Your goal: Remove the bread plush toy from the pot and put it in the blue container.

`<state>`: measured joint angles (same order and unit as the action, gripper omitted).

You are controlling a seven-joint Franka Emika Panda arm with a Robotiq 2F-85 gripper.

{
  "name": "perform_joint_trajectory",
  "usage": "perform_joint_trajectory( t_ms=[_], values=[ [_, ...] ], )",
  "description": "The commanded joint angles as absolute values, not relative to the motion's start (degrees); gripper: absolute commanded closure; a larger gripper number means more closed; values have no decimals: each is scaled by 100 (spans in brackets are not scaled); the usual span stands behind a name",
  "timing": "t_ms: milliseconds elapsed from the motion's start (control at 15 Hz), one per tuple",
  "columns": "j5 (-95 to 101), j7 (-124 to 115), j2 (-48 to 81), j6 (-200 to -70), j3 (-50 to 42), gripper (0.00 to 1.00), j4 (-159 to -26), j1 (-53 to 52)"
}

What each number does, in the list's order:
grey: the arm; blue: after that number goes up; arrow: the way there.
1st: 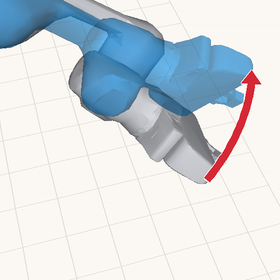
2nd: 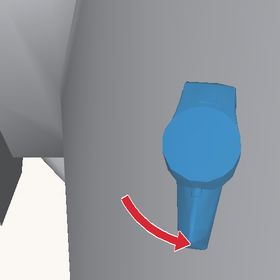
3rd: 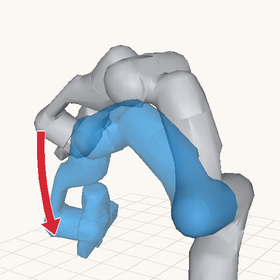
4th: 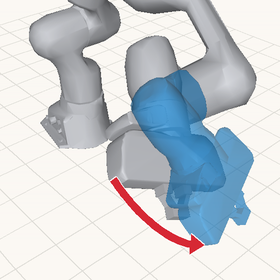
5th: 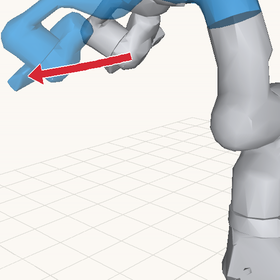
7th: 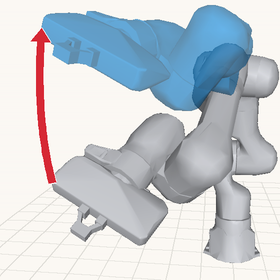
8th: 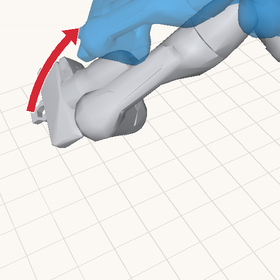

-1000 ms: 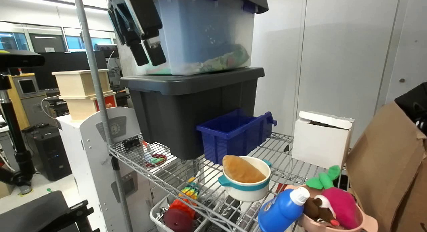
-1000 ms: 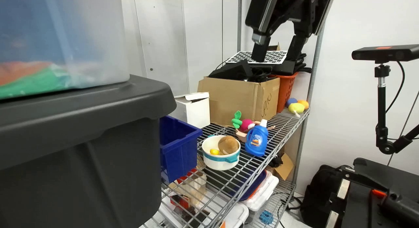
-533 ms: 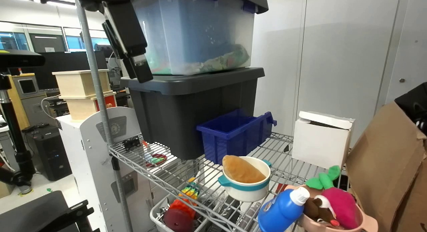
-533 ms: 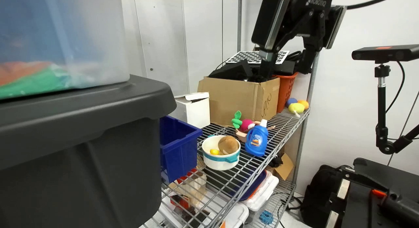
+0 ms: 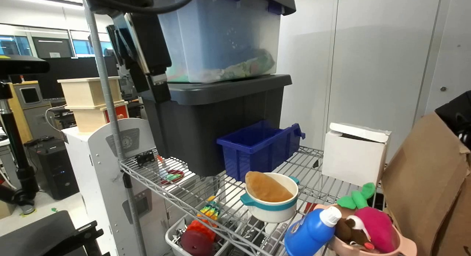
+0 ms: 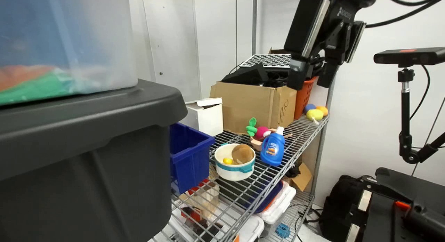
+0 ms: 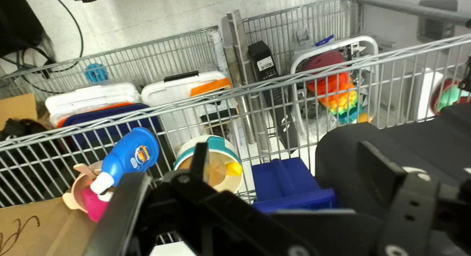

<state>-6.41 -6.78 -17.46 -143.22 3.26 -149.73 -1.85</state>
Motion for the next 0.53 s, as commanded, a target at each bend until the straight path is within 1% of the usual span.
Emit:
perform_joint_trajectory(
  t_ms=[0,200,467],
  values=[
    [-1042,474,-1684,-13918,-159,0,-14776,-339],
    [-691,491,-1723,-13757,-165,0,-14731,-161],
    [180,69,-1868,-13829,52,0,-14783,90]
  ],
)
